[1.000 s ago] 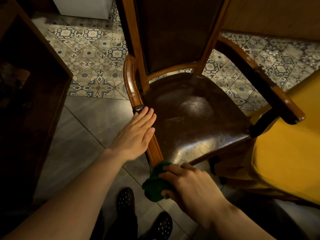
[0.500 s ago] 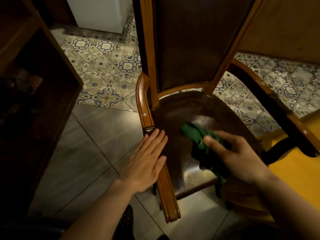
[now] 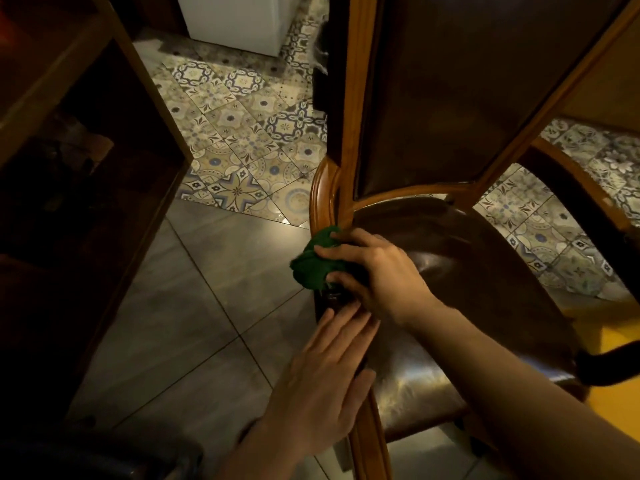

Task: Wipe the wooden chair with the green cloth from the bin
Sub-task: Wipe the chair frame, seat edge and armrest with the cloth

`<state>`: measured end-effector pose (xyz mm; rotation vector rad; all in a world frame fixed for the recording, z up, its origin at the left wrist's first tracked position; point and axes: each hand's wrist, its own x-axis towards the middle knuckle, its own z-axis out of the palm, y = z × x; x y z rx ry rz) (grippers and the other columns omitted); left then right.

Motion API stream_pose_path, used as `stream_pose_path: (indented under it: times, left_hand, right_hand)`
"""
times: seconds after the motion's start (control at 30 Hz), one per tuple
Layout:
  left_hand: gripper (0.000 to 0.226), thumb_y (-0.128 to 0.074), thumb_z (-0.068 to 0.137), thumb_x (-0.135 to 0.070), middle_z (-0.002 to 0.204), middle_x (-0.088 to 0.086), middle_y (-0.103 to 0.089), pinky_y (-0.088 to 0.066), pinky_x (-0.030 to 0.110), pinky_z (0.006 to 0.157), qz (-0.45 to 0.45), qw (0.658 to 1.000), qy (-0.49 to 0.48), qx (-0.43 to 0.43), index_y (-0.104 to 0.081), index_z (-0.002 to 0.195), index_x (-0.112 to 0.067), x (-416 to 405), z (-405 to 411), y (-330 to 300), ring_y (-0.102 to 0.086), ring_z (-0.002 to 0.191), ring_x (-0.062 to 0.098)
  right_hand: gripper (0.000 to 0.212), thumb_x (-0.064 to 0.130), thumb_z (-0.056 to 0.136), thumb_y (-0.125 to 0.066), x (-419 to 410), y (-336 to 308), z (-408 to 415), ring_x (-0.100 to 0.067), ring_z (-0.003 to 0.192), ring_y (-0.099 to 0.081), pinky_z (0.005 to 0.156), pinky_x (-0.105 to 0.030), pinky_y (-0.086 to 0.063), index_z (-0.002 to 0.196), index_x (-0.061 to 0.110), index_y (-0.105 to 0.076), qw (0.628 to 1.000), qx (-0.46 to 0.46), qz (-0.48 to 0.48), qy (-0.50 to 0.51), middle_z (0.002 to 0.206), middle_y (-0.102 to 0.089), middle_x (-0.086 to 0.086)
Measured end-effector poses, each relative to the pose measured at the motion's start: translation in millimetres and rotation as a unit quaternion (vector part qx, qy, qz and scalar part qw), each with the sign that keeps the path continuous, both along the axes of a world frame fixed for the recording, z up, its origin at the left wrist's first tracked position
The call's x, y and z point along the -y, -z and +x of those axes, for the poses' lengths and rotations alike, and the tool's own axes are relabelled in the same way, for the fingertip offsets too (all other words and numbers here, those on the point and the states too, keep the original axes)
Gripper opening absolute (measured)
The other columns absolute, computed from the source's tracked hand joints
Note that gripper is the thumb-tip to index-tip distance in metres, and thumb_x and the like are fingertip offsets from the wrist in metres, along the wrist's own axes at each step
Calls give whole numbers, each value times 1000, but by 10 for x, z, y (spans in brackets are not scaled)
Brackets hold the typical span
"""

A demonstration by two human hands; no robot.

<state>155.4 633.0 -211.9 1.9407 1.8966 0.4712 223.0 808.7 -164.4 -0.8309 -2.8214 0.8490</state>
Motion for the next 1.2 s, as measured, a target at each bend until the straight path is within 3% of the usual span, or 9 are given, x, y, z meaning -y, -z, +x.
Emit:
stream_pose_path:
  times: [0.27, 0.6, 0.83, 0.97, 1.07, 1.13, 1.2]
  left_hand:
    - [65, -34, 101, -50, 167, -4, -9, 3, 36, 120, -26, 999, 36, -17, -19, 157, -22, -46, -38, 22, -1, 152, 14]
    - [74, -46, 90, -53, 164, -5, -17, -6, 36, 120, -37, 998, 48, -28, -27, 155, -23, -83, -48, 51, -9, 152, 14]
    - [68, -39, 98, -52, 166, -7, -9, 1, 35, 120, -45, 998, 36, 7, -20, 157, -25, -61, -47, 39, -2, 152, 12]
    - [62, -28, 101, -56, 164, -8, -12, 1, 32, 118, -71, 997, 26, -20, -19, 155, -26, -86, -84, -53, -1, 151, 9]
    - [63, -12, 98, -65, 161, -21, 6, 11, 29, 119, -81, 995, 30, 57, -4, 153, -37, -48, -84, -135, 24, 143, -4]
    - [61, -16, 94, -69, 156, -33, 0, -2, 26, 118, -65, 994, 3, 87, -17, 152, -48, -44, -146, -215, 20, 141, -11]
    - [47, -28, 94, -64, 145, -37, -31, -26, 19, 109, -43, 994, -50, 85, -45, 135, -50, 29, -224, -418, -12, 137, -16]
  right_hand:
    - [42, 36, 94, -65, -382, 124, -442, -25, 122, -54, 95, -49, -51, 136, 38, -59, 998, -36, 32, 51, 144, -55, 7]
    - [43, 38, 96, -60, -664, 116, -863, -29, 123, -53, 89, -45, -52, 139, 41, -54, 990, 1, 72, 122, 146, -52, 7]
    - [45, 37, 97, -57, -402, 41, -714, -29, 125, -49, 91, -48, -50, 142, 42, -48, 993, 42, 59, 96, 150, -47, 7]
    - [46, 36, 97, -57, -154, -41, -489, -28, 127, -47, 93, -47, -49, 142, 43, -48, 994, 77, 52, 62, 152, -44, 7]
    - [46, 36, 99, -54, 31, -132, -307, -27, 130, -45, 95, -44, -47, 143, 46, -44, 991, 119, 50, 36, 155, -40, 8]
    - [46, 35, 99, -54, 120, -199, -233, -26, 130, -44, 97, -44, -46, 143, 46, -43, 989, 138, 42, 29, 155, -40, 8]
    - [47, 34, 99, -55, 239, -258, -187, -25, 129, -46, 98, -44, -45, 142, 47, -43, 988, 149, 30, 25, 154, -41, 8]
